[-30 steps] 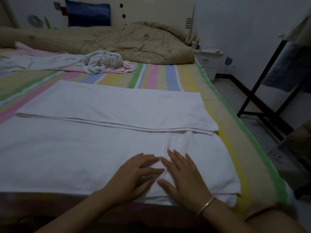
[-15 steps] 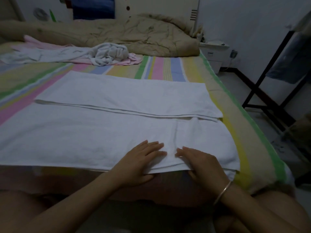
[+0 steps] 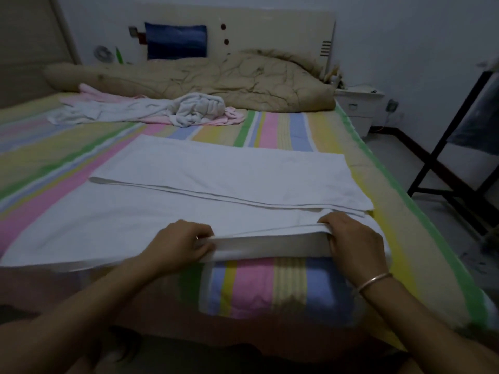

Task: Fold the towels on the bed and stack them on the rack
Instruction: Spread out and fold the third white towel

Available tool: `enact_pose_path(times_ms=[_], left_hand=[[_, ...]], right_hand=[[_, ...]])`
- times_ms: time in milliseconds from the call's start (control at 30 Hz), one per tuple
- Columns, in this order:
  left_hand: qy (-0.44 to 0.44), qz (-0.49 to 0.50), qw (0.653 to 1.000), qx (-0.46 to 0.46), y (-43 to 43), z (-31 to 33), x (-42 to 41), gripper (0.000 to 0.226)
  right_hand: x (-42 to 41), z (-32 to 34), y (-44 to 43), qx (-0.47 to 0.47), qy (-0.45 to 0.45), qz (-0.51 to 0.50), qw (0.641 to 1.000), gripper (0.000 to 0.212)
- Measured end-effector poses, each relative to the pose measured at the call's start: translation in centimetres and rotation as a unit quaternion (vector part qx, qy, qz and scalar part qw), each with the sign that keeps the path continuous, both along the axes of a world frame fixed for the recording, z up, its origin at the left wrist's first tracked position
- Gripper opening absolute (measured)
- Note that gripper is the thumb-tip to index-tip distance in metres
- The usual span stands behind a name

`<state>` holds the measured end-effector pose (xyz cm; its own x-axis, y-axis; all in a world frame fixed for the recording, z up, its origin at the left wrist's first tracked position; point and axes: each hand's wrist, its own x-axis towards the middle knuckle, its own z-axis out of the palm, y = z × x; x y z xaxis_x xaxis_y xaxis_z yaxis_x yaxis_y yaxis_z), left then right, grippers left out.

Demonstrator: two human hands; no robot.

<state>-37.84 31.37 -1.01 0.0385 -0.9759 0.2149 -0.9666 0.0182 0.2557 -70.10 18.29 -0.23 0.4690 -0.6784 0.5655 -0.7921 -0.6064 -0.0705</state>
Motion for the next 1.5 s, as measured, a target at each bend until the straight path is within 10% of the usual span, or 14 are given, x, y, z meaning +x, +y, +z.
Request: enact_pose_path(times_ms=[200, 433, 833, 967, 1100, 1300, 1500], left_hand=[[-0.056, 0.142, 0.984, -0.095, -8.3, 5.3, 3.1, 0.021], [-0.204, 0.028, 0.965, -0.162, -22.2, 7.8, 6.9, 0.026], [-0.073, 0.015, 0.996, -0.057, -29.4, -3.4, 10.1, 0.023], [-0.061, -0.025, 0.996, -0.056, -27.9, -2.7, 11.1, 0.031], [-0.089, -0.008, 0.996, -0.026, -24.1, -0.7, 13.9, 0.055], [0.054, 0.034, 0.972, 0.226, -15.3, 3.5, 21.8, 0.109], [0.344, 0.111, 0.932, 0.038, -7.5, 2.5, 29.8, 0.045]], right_hand=[[3.2, 2.7, -6.5, -0.023, -0.009, -0.055, 0.998, 0.028], [5.6, 5.7, -18.1, -0.024, 0.050, -0.124, 0.991, 0.023], [12.4, 1.1, -24.7, 0.085, 0.233, -0.283, 0.926, 0.025], [19.2, -0.1, -20.9, -0.016, 0.159, -0.125, 0.979, 0.015], [27.3, -2.1, -15.2, 0.081, 0.114, 0.045, 0.989, 0.019], [37.5, -2.6, -10.6, 0.184, 0.034, 0.161, 0.969, 0.034], [42.4, -2.6, -8.2, 0.139, -0.014, 0.235, 0.962, 0.025]])
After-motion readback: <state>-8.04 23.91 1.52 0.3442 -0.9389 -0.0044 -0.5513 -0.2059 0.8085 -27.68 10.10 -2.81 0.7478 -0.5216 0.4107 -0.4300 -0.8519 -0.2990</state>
